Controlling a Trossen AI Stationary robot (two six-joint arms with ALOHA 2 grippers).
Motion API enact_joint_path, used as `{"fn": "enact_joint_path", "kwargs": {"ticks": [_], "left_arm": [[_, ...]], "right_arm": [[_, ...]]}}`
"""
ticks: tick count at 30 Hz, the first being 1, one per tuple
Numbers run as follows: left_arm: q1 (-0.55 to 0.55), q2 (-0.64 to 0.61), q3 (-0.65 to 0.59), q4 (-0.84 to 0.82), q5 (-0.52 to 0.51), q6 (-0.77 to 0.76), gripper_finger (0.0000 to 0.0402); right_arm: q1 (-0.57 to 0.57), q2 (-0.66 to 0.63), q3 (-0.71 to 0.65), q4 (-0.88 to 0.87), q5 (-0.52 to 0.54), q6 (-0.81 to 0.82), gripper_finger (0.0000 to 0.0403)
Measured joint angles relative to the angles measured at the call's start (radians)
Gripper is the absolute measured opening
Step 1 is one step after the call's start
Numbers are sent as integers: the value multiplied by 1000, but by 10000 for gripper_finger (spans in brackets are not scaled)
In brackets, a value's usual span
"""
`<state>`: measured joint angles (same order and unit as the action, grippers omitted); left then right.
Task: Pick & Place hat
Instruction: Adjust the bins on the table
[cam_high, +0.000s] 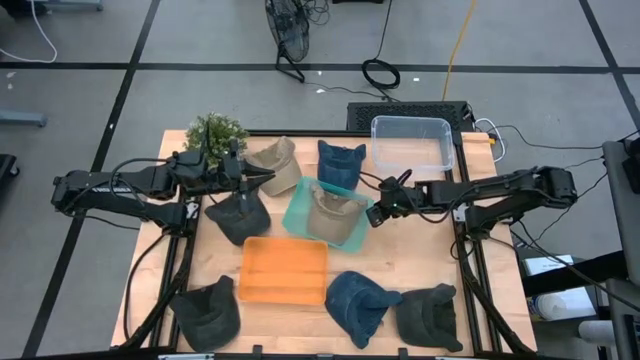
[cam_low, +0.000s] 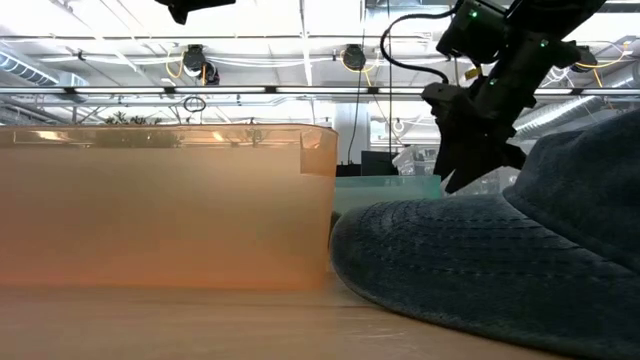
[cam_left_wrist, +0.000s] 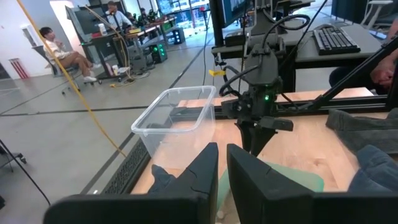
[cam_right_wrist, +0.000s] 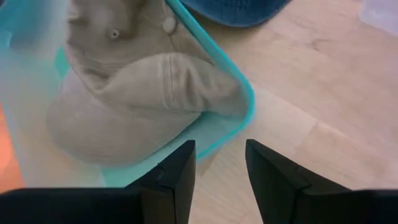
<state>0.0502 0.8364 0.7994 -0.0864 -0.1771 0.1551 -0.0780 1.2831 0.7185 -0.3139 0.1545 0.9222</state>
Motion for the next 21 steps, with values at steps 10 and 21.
{"fn": "enact_joint_path", "kwargs": {"ticks": [10,21], "left_arm": [[0,0,0,0,0,-1,47],[0,0,0,-2,0,0,47]], "right_arm": [[2,108,3,85,-19,-4,130],[-48,70,0,35,-19,-35,130]]}}
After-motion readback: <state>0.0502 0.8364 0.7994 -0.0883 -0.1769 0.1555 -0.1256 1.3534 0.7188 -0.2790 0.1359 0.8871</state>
